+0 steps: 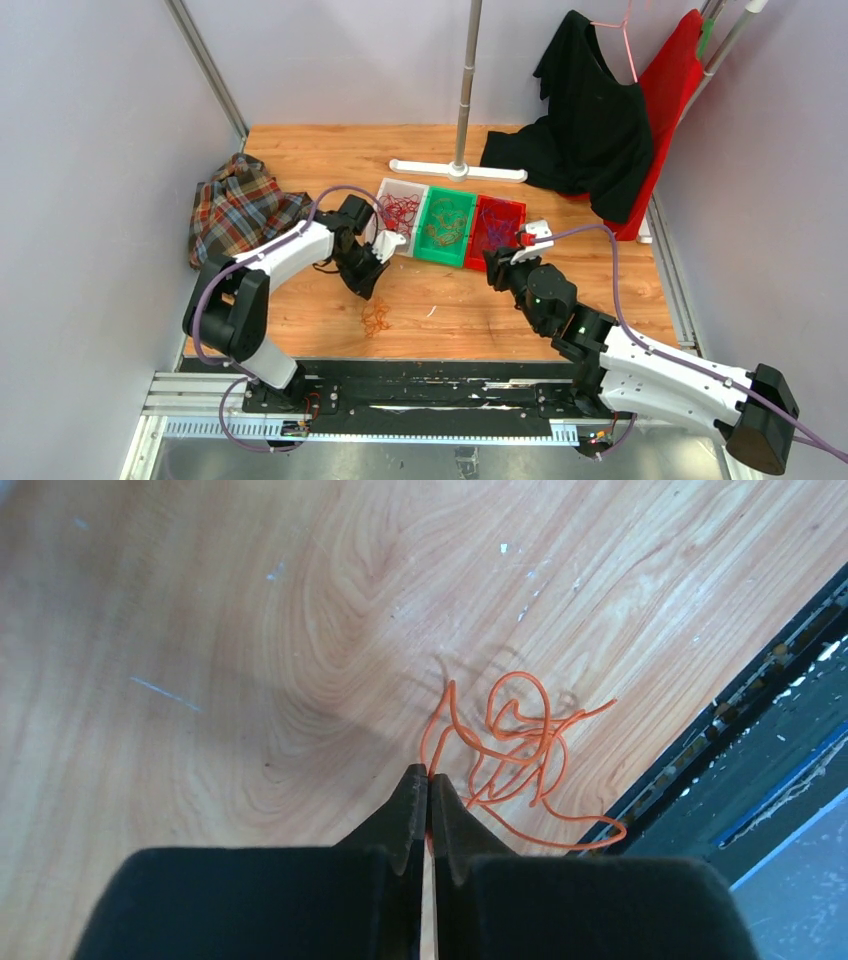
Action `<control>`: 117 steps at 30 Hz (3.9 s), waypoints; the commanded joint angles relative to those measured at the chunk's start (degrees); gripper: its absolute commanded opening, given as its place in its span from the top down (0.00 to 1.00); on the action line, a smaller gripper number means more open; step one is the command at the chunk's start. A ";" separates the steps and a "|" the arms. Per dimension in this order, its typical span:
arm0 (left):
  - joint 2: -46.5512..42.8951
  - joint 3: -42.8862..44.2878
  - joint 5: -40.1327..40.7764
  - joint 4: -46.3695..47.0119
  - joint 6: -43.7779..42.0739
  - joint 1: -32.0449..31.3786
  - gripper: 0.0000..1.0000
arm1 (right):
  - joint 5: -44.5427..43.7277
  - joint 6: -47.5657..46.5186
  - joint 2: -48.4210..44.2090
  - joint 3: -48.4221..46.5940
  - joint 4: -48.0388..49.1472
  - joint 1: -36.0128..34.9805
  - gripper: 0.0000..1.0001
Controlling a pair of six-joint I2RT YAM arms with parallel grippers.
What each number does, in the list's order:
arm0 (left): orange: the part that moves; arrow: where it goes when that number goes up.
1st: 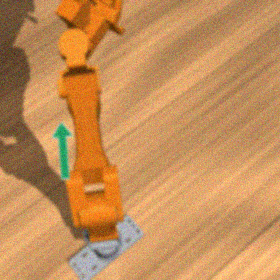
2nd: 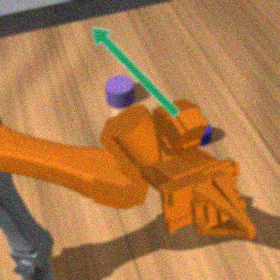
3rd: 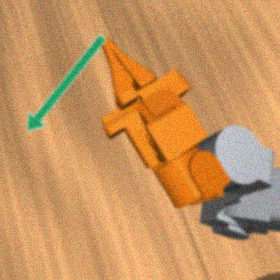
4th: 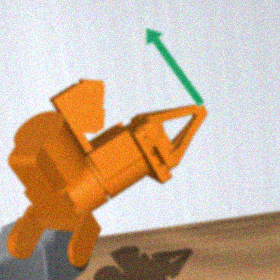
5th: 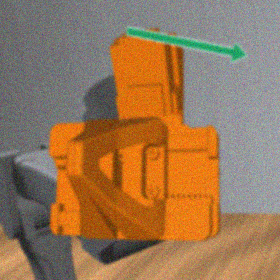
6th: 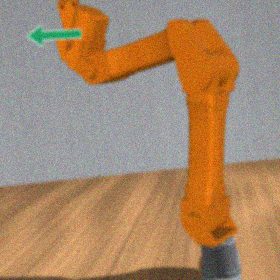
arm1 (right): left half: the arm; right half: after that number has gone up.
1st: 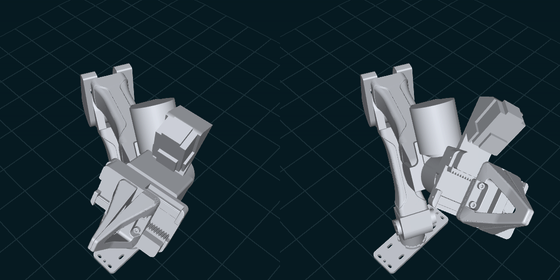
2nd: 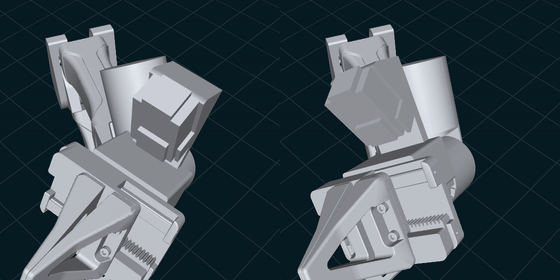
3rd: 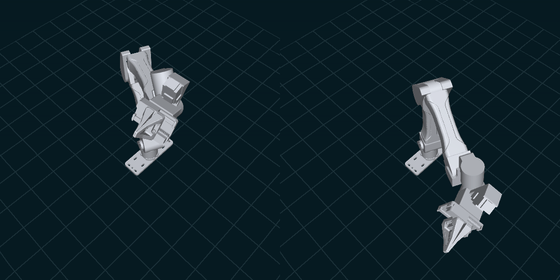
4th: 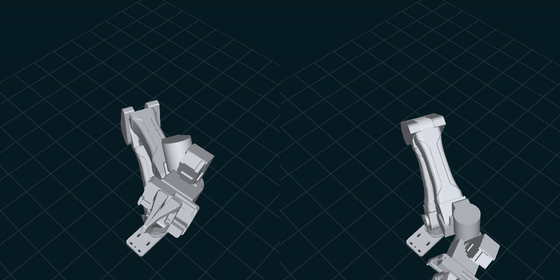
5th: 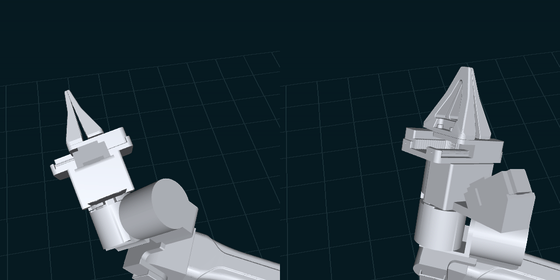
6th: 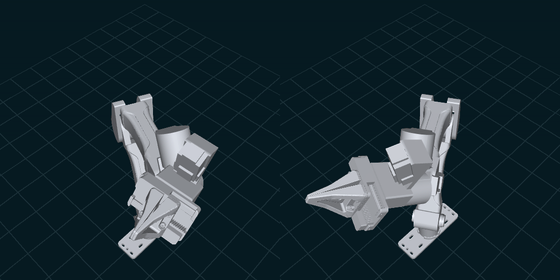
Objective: Untangle the cables
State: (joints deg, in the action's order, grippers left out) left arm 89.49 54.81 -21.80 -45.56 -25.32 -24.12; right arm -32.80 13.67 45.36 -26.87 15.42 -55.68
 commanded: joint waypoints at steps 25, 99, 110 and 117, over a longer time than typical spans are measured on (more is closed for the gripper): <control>-20.85 21.76 -17.27 -16.01 1.31 -0.21 0.99 | 18.02 -2.63 36.54 -19.85 24.42 -10.68 0.39; -15.53 72.25 -22.43 -19.72 -0.50 -0.73 1.00 | 15.98 2.46 21.37 -8.65 21.69 -10.77 0.61; -15.12 67.93 -22.82 -15.24 1.54 -1.35 1.00 | 18.05 4.02 24.76 -9.09 22.81 -9.30 0.60; -13.49 59.89 -17.62 -8.44 0.94 -4.81 1.00 | 6.57 2.79 19.58 -5.75 16.49 -6.22 0.60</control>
State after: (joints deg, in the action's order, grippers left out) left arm 74.15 118.28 -43.11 -59.48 -24.40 -26.96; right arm -16.91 17.12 68.88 -34.06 35.44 -64.45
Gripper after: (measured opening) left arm 0.017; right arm 0.402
